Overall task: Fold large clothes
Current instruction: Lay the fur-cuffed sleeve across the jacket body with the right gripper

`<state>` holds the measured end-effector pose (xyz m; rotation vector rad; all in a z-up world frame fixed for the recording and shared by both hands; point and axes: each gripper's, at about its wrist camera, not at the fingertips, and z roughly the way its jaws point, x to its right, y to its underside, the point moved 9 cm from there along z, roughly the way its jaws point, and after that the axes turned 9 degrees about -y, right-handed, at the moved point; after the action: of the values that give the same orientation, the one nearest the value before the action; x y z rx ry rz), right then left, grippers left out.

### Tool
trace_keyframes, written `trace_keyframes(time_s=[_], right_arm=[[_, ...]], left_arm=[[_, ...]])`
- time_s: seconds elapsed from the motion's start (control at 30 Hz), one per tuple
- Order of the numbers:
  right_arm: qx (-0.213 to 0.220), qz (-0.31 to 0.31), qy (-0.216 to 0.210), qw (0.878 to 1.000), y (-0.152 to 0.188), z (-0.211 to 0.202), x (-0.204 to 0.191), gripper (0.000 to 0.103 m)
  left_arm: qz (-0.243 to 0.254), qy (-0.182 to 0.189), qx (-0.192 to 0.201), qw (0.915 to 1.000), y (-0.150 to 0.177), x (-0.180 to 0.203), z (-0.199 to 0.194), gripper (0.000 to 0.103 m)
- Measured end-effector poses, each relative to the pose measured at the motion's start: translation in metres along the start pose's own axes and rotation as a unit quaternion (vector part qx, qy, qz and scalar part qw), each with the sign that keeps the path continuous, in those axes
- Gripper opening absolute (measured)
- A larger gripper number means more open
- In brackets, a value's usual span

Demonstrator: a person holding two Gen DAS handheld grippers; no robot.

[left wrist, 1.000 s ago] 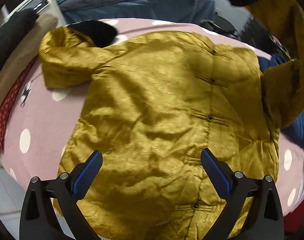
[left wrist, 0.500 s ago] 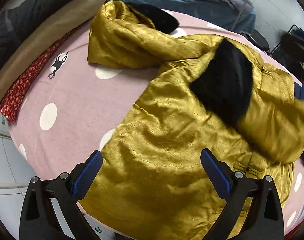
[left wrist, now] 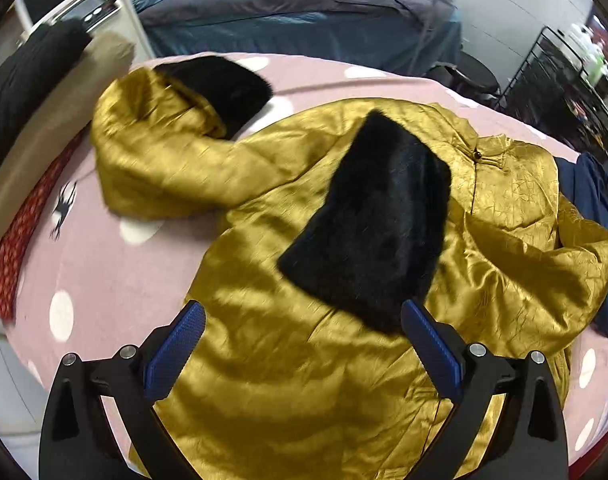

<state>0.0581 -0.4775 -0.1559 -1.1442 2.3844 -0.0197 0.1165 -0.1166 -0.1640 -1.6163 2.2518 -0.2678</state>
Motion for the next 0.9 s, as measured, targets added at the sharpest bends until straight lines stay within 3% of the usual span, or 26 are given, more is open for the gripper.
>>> trace_keyframes(time_s=[0.07, 0.17, 0.23, 0.33, 0.43, 0.47, 0.5, 0.57, 0.73, 0.8, 0.9], right_arm=[[-0.034, 0.083, -0.039, 0.995, 0.002, 0.012, 0.031, 0.079], [-0.066, 0.145, -0.069, 0.985, 0.010, 0.029, 0.048, 0.075], [-0.087, 0.169, -0.085, 0.978, 0.016, 0.042, 0.047, 0.075], [-0.115, 0.161, -0.071, 0.978, 0.025, 0.059, 0.036, 0.074], [-0.120, 0.146, -0.065, 0.980, 0.030, 0.064, 0.027, 0.049], [-0.118, 0.142, -0.061, 0.981, 0.031, 0.064, 0.028, 0.029], [-0.114, 0.138, -0.055, 0.982, 0.031, 0.061, 0.031, 0.018], [-0.085, 0.133, -0.043, 0.987, 0.026, 0.048, 0.042, 0.012], [-0.015, 0.159, -0.015, 0.987, 0.012, 0.007, 0.094, 0.010], [-0.016, 0.176, -0.007, 0.984, 0.014, 0.003, 0.114, 0.010], [-0.005, 0.216, -0.041, 0.975, 0.018, -0.002, 0.130, 0.015]], left_arm=[[0.005, -0.005, 0.003, 1.0000, -0.007, 0.002, 0.001, 0.096], [0.009, -0.010, 0.007, 0.9999, -0.017, 0.001, 0.001, 0.096], [0.009, -0.010, 0.006, 0.9999, -0.021, 0.002, 0.001, 0.096], [0.015, -0.010, 0.004, 0.9998, -0.022, 0.007, 0.000, 0.096], [0.023, -0.007, 0.000, 0.9997, -0.018, 0.014, 0.002, 0.096], [0.025, -0.006, -0.001, 0.9997, -0.017, 0.016, 0.003, 0.096], [0.027, -0.005, -0.002, 0.9996, -0.016, 0.018, 0.004, 0.096], [0.031, -0.005, -0.002, 0.9995, -0.015, 0.022, 0.006, 0.096], [0.035, -0.008, -0.007, 0.9993, -0.017, 0.026, 0.016, 0.096], [0.042, -0.016, -0.021, 0.9988, -0.017, 0.029, 0.028, 0.096], [0.053, -0.036, -0.038, 0.9973, -0.015, 0.031, 0.043, 0.096]])
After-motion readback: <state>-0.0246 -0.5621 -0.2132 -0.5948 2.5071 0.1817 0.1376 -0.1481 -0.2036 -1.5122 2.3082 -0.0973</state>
